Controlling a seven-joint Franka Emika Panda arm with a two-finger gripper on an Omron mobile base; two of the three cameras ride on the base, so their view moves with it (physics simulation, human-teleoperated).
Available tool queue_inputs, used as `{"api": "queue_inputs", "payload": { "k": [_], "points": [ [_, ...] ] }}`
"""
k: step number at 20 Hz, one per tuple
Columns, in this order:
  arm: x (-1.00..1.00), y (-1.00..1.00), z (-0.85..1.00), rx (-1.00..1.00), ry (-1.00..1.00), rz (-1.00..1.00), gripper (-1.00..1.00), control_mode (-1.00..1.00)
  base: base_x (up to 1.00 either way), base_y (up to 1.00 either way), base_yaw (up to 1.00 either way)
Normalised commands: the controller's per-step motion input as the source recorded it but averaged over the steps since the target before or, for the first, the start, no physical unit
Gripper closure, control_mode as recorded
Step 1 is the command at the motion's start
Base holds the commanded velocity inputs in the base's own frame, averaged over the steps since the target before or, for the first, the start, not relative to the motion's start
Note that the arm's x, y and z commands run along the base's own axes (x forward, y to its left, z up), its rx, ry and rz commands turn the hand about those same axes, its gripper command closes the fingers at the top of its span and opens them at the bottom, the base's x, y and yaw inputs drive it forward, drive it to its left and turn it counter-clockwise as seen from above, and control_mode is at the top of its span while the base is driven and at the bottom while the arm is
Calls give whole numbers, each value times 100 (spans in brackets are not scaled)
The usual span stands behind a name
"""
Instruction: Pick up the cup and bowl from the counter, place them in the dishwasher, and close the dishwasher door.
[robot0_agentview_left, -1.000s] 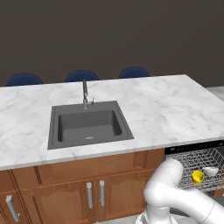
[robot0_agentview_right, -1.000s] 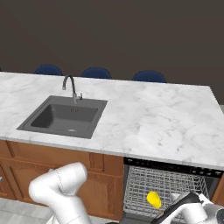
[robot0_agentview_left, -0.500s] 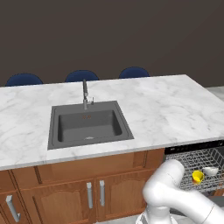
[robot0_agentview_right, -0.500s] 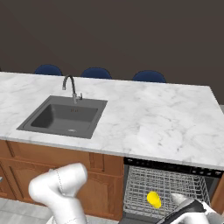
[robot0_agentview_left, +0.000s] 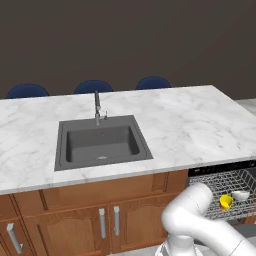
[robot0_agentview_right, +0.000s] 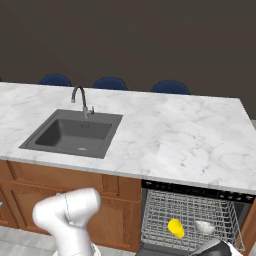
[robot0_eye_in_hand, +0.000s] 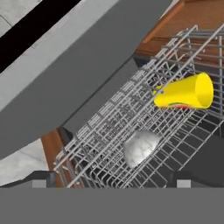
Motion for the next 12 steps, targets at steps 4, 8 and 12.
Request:
{"api": "queue_inputs", "payload": {
  "k": [4, 8, 12],
  "points": [
    [-41, 21, -18, 0, -6, 0, -100, -100, 0, 0, 0],
    [-38, 19, -21, 0, -6, 0, -100, -100, 0, 0, 0],
    [-37, 12, -27, 0, -6, 0, -100, -100, 0, 0, 0]
  ]
}}
